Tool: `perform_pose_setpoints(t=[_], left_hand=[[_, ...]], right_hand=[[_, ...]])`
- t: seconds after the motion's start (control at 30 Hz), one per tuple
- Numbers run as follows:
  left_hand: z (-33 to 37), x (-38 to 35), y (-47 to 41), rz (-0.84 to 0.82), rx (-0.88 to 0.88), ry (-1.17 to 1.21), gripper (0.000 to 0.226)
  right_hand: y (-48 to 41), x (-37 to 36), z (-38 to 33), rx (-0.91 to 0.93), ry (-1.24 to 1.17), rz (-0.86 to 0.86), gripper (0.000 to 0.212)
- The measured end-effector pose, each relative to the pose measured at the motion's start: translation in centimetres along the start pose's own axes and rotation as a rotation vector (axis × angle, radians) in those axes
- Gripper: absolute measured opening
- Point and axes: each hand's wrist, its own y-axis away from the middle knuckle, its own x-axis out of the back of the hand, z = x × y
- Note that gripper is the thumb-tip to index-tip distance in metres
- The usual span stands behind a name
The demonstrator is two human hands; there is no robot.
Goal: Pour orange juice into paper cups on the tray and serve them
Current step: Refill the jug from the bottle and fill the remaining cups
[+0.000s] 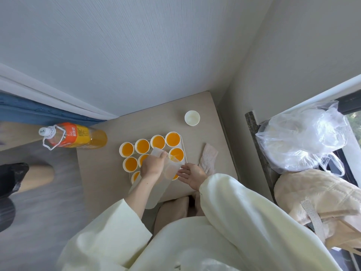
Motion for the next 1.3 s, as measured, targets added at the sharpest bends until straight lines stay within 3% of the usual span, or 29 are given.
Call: perform_pose_setpoints(t=[0.6, 0.77, 1.1, 1.3], left_hand=[[-7.6, 0.3, 3.3, 0.019, 0.082, 0.421, 0.047], [-10.3, 0.4, 3.7, 0.025, 0.127, 0.476, 0.043], [-14.4, 2.4, 3.7, 0.073, 0.219, 0.597, 0.043], [-13.9, 4.9, 2.1, 0.100, 0.181, 0.577, 0.046]], right_hand=[[-0.1, -1.5, 2.3, 0.018, 0.217, 0.132, 0.011], [0.3, -3.1, 4.0, 0.037, 0.315, 0.154, 0.016], [1.5, -6.7, 6.9, 0.053, 0.375, 0.101, 0.011], [1.7, -8.6, 5.9, 0.089, 0.372, 0.022, 0.017]])
